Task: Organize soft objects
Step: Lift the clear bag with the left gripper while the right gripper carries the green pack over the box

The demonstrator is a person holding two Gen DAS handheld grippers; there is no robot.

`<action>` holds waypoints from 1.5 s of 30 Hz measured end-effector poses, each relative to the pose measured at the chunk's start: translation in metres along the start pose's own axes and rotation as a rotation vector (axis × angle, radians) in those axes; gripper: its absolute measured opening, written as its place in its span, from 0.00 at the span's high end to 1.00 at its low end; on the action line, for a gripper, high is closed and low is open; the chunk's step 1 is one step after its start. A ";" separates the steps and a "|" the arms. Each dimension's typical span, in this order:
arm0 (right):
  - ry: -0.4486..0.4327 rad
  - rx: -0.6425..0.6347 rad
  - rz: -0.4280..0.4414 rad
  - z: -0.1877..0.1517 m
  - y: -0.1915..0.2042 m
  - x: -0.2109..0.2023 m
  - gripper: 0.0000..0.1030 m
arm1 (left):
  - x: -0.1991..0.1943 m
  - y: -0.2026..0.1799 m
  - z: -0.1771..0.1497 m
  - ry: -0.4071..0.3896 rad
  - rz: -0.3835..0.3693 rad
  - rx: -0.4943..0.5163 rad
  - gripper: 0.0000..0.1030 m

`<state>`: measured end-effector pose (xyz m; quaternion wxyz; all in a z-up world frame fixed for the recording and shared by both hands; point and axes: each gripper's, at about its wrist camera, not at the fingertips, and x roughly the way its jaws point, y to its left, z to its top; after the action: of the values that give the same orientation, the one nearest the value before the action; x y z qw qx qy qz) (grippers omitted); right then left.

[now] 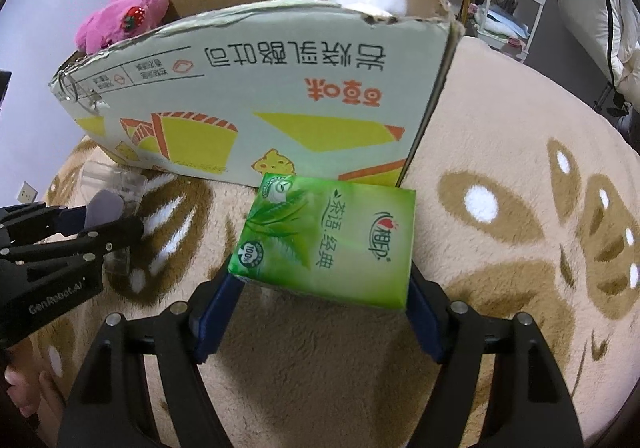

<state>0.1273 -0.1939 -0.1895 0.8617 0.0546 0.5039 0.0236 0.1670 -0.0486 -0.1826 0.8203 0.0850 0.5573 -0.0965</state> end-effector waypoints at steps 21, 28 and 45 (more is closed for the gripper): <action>-0.146 0.026 0.024 -0.005 0.006 -0.066 0.23 | -0.079 0.012 -0.029 -0.241 0.062 -0.022 0.67; -0.269 0.019 0.023 -0.007 0.014 -0.105 0.23 | -0.120 -0.007 -0.025 -0.396 0.074 0.001 0.67; -0.456 -0.062 0.008 0.025 0.029 -0.140 0.23 | -0.174 -0.007 0.009 -0.558 0.053 0.001 0.67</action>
<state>0.0814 -0.1798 -0.0529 0.9545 0.0341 0.2949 0.0294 0.1105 -0.0462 -0.0180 0.9442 0.0703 0.3076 -0.0949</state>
